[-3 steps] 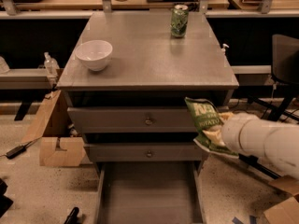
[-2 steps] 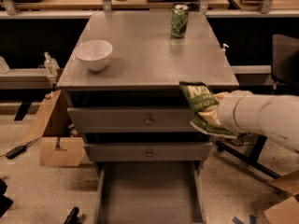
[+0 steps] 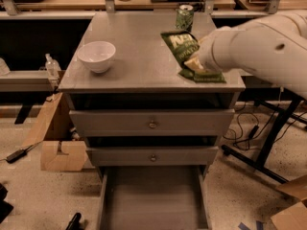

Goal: Pick green jalapeno chip bag from bottom drawer and place on counter

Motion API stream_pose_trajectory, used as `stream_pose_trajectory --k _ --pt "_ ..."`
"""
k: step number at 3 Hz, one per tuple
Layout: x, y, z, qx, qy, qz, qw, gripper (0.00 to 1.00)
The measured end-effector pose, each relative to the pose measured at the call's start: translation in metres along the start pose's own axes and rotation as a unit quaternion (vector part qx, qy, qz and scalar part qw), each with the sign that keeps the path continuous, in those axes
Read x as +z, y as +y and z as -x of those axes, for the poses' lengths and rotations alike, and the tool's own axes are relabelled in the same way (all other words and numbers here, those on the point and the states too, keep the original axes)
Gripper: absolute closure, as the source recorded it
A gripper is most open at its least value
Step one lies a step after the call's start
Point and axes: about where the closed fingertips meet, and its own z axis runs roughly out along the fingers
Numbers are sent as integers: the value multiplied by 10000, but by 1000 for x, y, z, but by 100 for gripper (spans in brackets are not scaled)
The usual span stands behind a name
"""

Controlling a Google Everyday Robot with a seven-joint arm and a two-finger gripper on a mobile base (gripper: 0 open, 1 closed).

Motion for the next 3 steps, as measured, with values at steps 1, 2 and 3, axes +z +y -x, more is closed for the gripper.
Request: stream_pose_trajectory --k 1,2,3 --pt "20 -22 33 -217 -162 -107 9996 100" --pt "51 -38 32 -210 -403 -153 9988 100" --pt "53 -36 31 -233 -389 -133 9989 81"
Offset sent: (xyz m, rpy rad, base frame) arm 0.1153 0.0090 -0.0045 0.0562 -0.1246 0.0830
